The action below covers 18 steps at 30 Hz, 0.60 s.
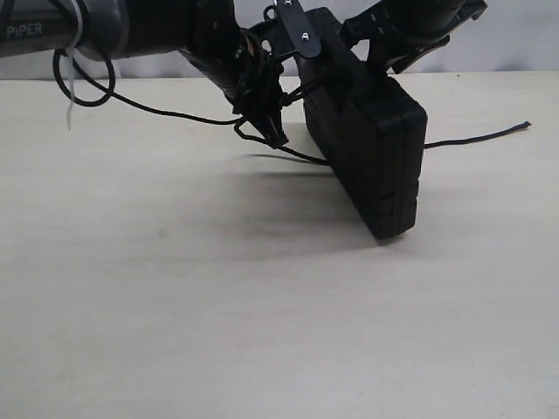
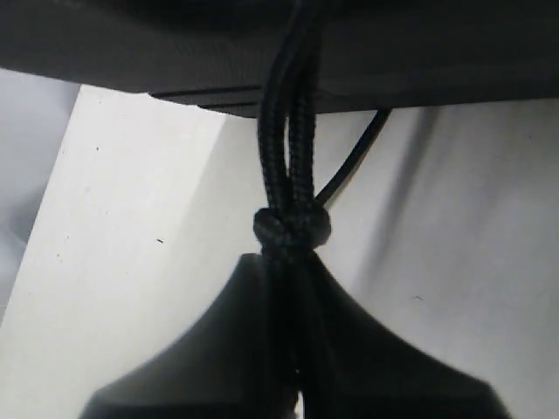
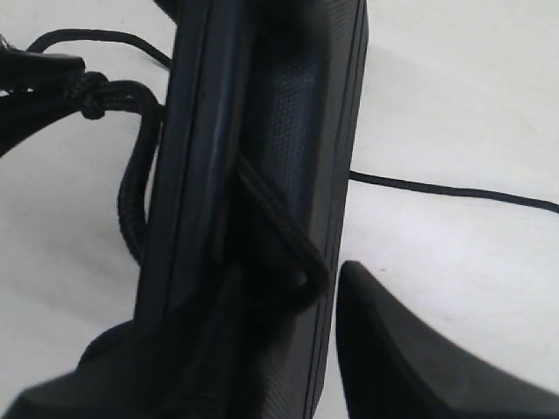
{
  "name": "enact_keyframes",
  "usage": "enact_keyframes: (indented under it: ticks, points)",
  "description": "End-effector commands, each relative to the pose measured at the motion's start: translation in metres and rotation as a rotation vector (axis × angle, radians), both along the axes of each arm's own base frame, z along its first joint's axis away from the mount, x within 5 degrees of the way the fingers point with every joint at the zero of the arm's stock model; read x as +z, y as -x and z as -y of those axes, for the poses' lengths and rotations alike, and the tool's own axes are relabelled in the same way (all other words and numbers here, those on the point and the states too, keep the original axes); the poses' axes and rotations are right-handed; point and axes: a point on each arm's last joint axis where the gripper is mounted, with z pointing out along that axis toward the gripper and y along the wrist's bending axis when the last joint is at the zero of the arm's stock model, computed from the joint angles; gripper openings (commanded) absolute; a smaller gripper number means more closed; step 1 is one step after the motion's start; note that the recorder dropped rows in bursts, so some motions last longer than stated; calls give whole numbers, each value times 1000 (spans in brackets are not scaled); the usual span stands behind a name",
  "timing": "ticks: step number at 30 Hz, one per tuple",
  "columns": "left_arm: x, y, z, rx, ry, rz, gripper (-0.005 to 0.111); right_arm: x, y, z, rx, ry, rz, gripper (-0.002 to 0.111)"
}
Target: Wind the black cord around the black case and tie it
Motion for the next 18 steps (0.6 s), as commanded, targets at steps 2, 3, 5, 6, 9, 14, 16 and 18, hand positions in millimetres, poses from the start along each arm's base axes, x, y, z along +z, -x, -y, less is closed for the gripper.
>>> enact_keyframes:
  ticks: [2, 3, 5, 6, 9, 14, 16, 18]
  points:
    - [7, 8, 14, -38, -64, 87, 0, 13, 7, 1, 6, -9, 25, 36]
    - [7, 10, 16, -38, -81, 104, 0, 15, 8, 2, 6, -10, 30, 36]
    - [8, 11, 18, -35, -110, 123, 0, 20, 10, 2, 6, -13, 41, 36]
    - [8, 12, 19, -34, -115, 126, 0, 21, 11, 3, 6, -14, 45, 36]
    - [8, 14, 21, -20, -101, 119, 0, 23, 12, 1, 6, -37, 41, 36]
    - [8, 14, 22, -6, -83, 109, 0, 23, 14, -4, 13, -95, 24, 35]
    - [8, 14, 22, -4, -73, 106, 0, 17, 14, -7, 33, -113, 2, 35]
    - [8, 14, 22, -3, -72, 105, 0, 11, 15, -6, 35, -98, -17, 35]
